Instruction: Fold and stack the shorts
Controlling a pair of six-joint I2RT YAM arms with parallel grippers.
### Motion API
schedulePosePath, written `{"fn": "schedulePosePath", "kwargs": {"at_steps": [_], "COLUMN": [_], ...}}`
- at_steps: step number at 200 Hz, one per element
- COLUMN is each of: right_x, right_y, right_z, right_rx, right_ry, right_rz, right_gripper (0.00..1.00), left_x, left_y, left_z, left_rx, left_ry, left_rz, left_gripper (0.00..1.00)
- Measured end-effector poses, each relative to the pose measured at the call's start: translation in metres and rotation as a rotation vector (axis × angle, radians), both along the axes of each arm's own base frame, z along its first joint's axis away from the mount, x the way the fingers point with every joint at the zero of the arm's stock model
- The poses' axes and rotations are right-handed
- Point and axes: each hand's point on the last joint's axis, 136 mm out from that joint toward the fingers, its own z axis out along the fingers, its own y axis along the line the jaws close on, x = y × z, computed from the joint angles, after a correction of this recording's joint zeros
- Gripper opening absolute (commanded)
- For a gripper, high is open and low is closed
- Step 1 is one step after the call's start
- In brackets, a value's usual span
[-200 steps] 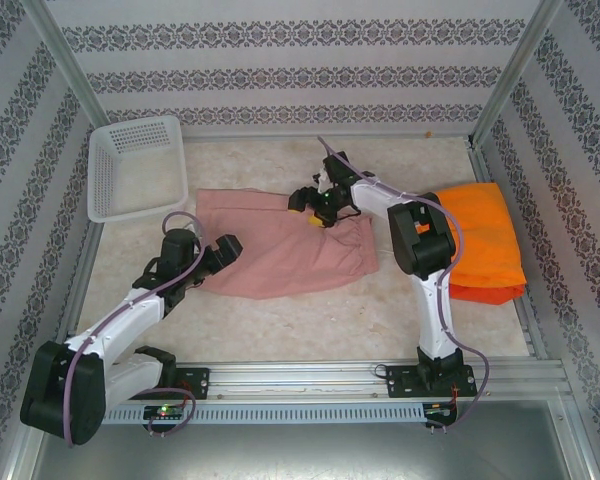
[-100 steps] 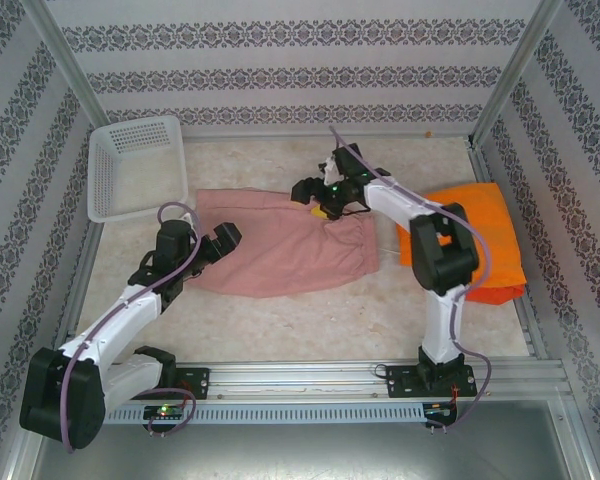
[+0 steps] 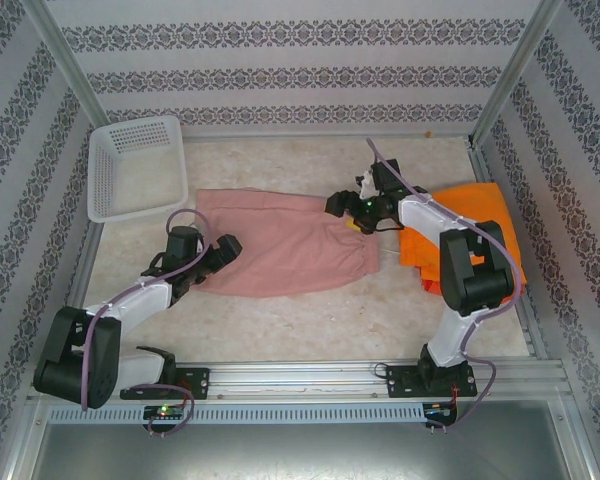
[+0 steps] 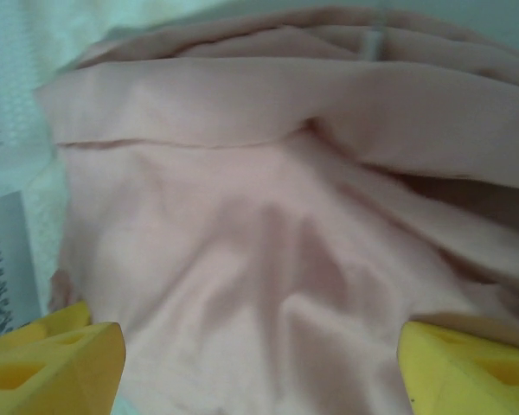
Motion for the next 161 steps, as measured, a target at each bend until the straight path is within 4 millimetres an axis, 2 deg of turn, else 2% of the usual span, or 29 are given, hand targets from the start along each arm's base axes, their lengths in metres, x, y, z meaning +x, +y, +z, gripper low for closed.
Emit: {"fn": "schedulePosePath", "kwargs": {"at_steps": [24, 33, 69, 98, 113, 125, 138, 161], "right_x": [0.008, 0.010, 0.022, 0.022, 0.017, 0.009, -0.002, -0.017], "right_y": [-0.013, -0.014, -0.008, -0.005, -0.005, -0.006, -0.009, -0.017], "right_z": [-0.028, -0.035, -0.034, -0.029, -0.020, -0.006, 0.019, 0.066], "right_rx": [0.009, 0.022, 0.052, 0.055, 0.035, 0.007, -0.035, -0.119], "right_ry": [0.054, 0.069, 0.051, 0.038, 0.015, -0.016, -0.078, -0.218], "right_rz": [-0.037, -0.040, -0.040, -0.033, -0.026, -0.017, -0.008, -0.001], "right_gripper": [0.81, 0.81, 0.81, 0.82, 0.86, 0.91, 0.97, 0.98], "left_x": [-0.010, -0.009, -0.004, -0.005, -0.010, -0.012, -0.009, -0.002], "left_y": [0.011, 0.013, 0.020, 0.023, 0.023, 0.022, 0.022, 0.022], "left_z": [-0.018, -0.017, -0.015, -0.013, -0.010, 0.002, 0.025, 0.068], "left_rx": [0.022, 0.019, 0.014, 0.012, 0.013, 0.014, 0.018, 0.024], "left_ry": [0.025, 0.007, -0.048, -0.047, -0.033, -0.045, -0.089, -0.200], "left_rz": [0.033, 0.041, 0.073, 0.081, 0.077, 0.068, 0.059, 0.047], "left_gripper": [1.00, 1.00, 1.00, 1.00, 1.00, 1.00, 1.00, 1.00]}}
